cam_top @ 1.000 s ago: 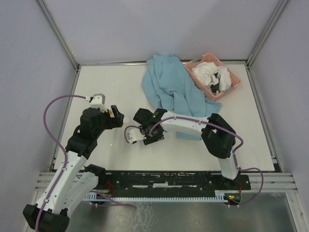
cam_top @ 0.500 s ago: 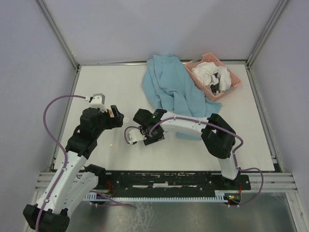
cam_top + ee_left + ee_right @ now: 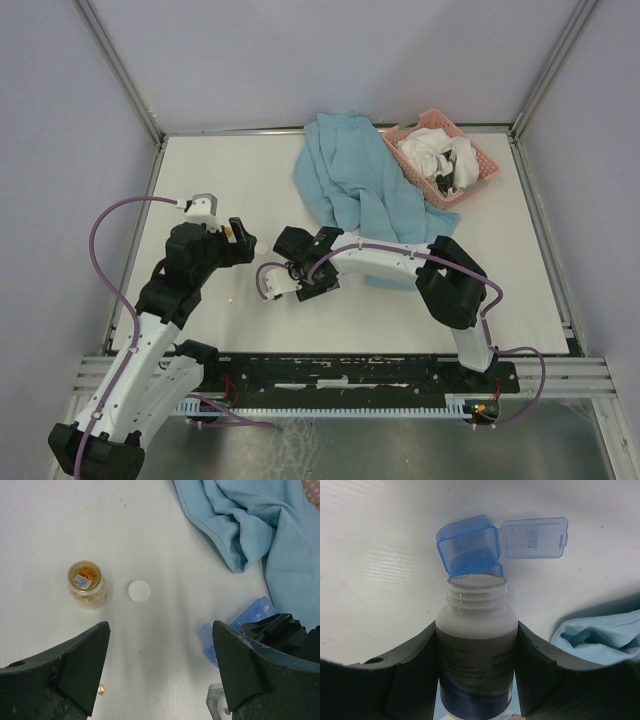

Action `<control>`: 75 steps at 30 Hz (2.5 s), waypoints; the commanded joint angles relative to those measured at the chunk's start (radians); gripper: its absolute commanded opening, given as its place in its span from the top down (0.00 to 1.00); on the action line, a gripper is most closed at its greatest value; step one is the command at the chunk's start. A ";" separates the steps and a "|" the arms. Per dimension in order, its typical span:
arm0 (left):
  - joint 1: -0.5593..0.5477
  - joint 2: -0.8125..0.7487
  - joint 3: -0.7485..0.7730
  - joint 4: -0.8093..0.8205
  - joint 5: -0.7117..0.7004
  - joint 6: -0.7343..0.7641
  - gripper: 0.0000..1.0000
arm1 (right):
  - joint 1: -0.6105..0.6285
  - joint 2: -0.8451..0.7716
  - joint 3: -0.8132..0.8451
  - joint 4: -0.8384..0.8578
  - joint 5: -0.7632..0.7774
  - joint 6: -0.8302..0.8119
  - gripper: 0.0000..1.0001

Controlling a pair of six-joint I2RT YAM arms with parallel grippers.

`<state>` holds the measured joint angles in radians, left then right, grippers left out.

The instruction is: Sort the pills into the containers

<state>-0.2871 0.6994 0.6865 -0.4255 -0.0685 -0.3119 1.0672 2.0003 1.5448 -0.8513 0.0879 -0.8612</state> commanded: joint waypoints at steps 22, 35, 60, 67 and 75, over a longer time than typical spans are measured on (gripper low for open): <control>0.012 -0.004 0.009 0.016 0.021 0.045 0.10 | 0.023 0.003 0.035 0.024 0.069 -0.017 0.90; 0.014 -0.006 0.008 0.016 0.022 0.046 0.10 | 0.023 -0.002 0.033 0.023 0.035 -0.008 0.89; 0.017 -0.005 0.008 0.016 0.024 0.045 0.10 | 0.003 -0.012 0.043 0.003 0.009 -0.012 0.89; 0.020 -0.002 0.008 0.018 0.027 0.045 0.10 | 0.005 -0.007 0.057 -0.021 0.002 -0.028 0.89; 0.023 -0.006 0.009 0.018 0.027 0.045 0.10 | 0.002 0.006 0.092 -0.069 -0.035 -0.054 0.90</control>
<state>-0.2741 0.6998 0.6865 -0.4255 -0.0502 -0.3119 1.0721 2.0132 1.5791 -0.8913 0.0689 -0.8928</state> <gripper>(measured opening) 0.897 0.598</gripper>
